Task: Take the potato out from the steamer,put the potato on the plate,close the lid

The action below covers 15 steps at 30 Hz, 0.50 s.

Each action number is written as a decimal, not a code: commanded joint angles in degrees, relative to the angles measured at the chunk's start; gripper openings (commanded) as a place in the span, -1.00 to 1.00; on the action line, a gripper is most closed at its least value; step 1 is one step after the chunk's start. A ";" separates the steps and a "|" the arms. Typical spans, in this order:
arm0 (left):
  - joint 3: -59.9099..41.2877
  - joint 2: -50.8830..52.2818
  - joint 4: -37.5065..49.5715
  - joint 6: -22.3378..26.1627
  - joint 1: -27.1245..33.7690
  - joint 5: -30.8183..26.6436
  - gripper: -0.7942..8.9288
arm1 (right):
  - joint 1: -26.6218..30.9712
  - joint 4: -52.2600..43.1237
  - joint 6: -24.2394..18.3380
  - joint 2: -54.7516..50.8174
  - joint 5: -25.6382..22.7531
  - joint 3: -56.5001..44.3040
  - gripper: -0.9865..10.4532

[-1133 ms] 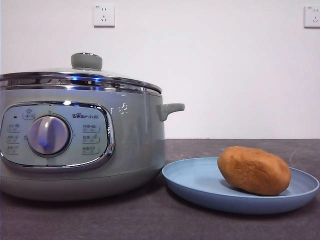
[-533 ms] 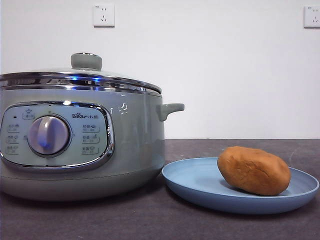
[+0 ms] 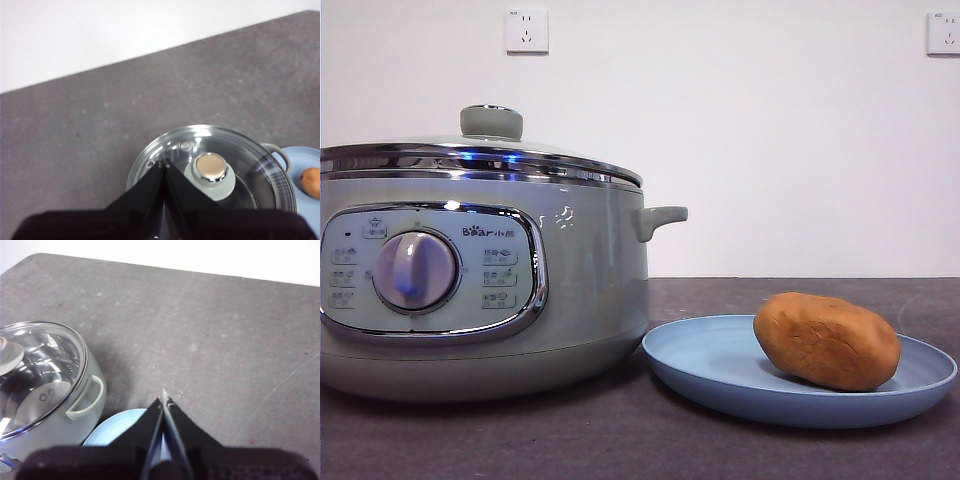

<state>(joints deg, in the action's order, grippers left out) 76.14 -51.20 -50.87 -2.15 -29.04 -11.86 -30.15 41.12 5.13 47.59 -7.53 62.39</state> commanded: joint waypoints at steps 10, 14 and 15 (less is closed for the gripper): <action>-0.46 -1.90 0.17 -0.87 -0.11 -0.02 -0.84 | -0.11 -0.11 -0.02 -0.04 -0.13 0.07 -0.83; -0.46 -1.92 0.17 -0.90 -0.11 -0.02 -0.84 | -0.13 -0.09 -0.02 -0.02 -0.11 0.07 -0.83; -0.46 -1.92 0.17 -0.87 -0.13 0.04 -0.84 | -0.11 -0.09 -0.02 -0.02 -0.13 0.07 -0.83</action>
<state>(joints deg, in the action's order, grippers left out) 76.14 -53.17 -50.94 -2.63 -29.04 -11.86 -30.15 41.12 5.13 47.59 -7.53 62.39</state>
